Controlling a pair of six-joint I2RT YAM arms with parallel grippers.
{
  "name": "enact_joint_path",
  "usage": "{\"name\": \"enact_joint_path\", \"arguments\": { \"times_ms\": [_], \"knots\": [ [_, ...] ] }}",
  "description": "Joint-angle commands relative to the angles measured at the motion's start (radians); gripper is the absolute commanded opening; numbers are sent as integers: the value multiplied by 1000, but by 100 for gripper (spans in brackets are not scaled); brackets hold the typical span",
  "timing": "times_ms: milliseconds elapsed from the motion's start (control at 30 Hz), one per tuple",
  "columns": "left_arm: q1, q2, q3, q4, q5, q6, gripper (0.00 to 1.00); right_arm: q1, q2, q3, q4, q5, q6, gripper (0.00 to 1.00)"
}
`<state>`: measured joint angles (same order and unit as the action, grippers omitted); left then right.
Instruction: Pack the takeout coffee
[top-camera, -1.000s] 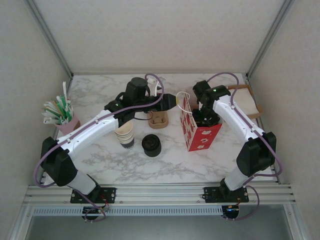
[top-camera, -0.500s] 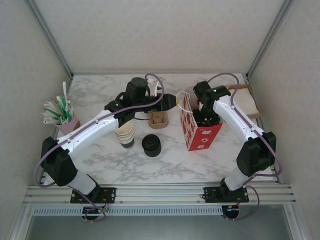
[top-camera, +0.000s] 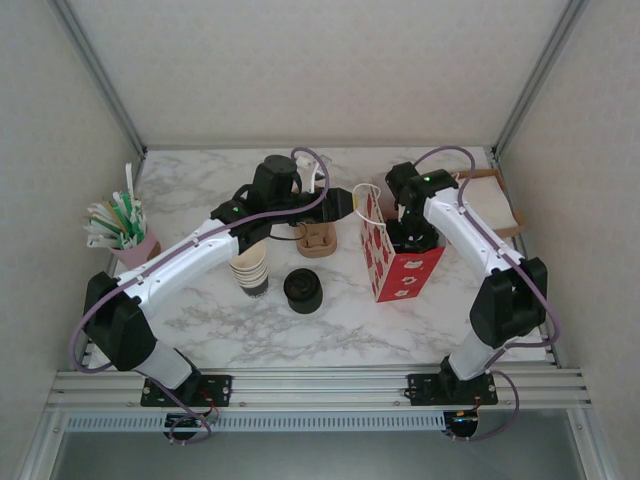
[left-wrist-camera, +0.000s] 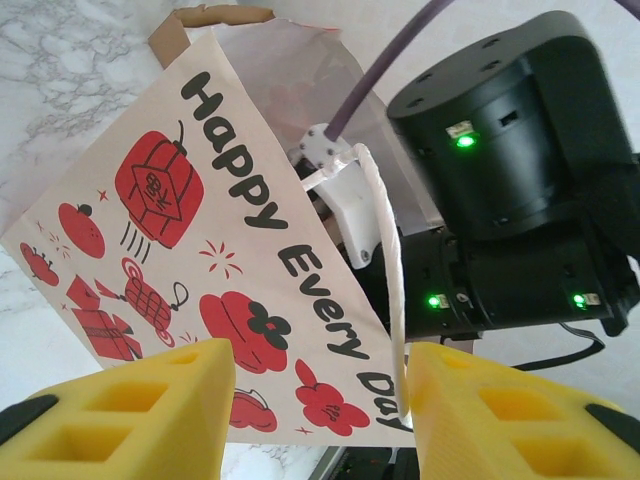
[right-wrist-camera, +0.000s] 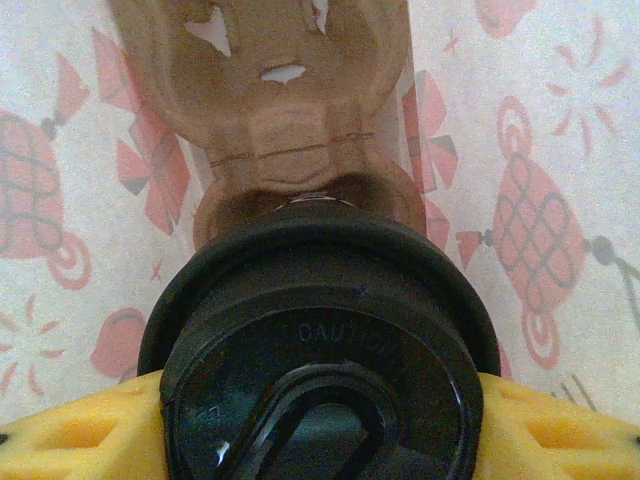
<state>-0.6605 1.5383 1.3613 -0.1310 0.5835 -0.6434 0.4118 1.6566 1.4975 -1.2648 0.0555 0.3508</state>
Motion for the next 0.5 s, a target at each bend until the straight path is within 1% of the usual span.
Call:
{"name": "enact_joint_path", "arguments": {
  "times_ms": [0,467],
  "knots": [
    [-7,7,28,17,-3,8,48,-7,16,22,-28,9,-11,62],
    [-7,9,36,7,-5,14,48,-9,16,27,-19,7,-10,62]
  ]
}}
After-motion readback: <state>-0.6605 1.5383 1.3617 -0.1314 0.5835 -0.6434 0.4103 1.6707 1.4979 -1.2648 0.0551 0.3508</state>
